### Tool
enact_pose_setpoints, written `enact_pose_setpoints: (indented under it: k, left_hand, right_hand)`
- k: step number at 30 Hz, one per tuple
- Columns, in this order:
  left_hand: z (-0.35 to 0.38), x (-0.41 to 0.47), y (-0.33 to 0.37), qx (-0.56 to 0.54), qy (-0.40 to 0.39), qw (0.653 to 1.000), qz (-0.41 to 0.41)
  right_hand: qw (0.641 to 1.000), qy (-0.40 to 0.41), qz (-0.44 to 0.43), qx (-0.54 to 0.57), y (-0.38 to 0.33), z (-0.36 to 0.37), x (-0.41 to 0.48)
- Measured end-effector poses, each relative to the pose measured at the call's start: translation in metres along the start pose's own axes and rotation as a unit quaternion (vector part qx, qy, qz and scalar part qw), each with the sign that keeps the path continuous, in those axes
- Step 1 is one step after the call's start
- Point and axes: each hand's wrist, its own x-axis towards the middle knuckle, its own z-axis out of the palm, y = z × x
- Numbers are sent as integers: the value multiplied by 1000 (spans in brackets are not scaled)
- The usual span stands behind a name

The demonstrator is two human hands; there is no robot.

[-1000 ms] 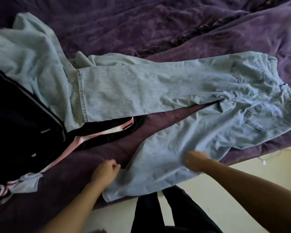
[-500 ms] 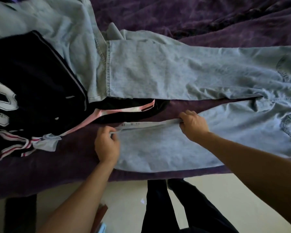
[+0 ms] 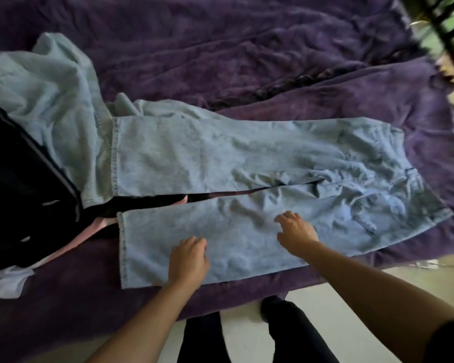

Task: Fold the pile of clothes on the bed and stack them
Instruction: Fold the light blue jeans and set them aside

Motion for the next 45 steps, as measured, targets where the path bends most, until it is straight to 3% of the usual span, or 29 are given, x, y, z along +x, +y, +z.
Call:
enact_pose_setpoints:
  k: [4,8,14,18,20,24,27,32,39,45]
  left_hand:
    - [28,0,100,21,-48,992,115]
    - [63,11,196,33,-75,984,156]
    - [134,37,308,43,-131,983,121]
    - [165,51,338,45,-92,994,43]
    - [162,52,337,37,-81,996,22]
    - [127,46,327,18,-88,995,46]
    - [76,62,319,-59,-28,998,24]
    - [-16,135,304,-153,102,983,-5]
    - [-82,294,298,-129,167,978,12]
    - [-44,389,293,-62,143,986,-53]
  right_hand:
    - [995,-1,99,-22,123,-7,-30]
    - [988,6,139,-73,247,-11,-43]
    - [980,-24,63,-188,378,-7,-24]
    - [987,114,23,-115,430,5,-18]
    - [984,164,0,-76,444,8,-24]
    - [989,127,-28,-72,446,-14,-31]
    - [989,125,-26,-67,444,-60,-11]
    - [979,203,-10,-32,428,-149,62]
    - [972,221,81,-22,408,-202,170]
    - [971,196,136,0,411,-168,231]
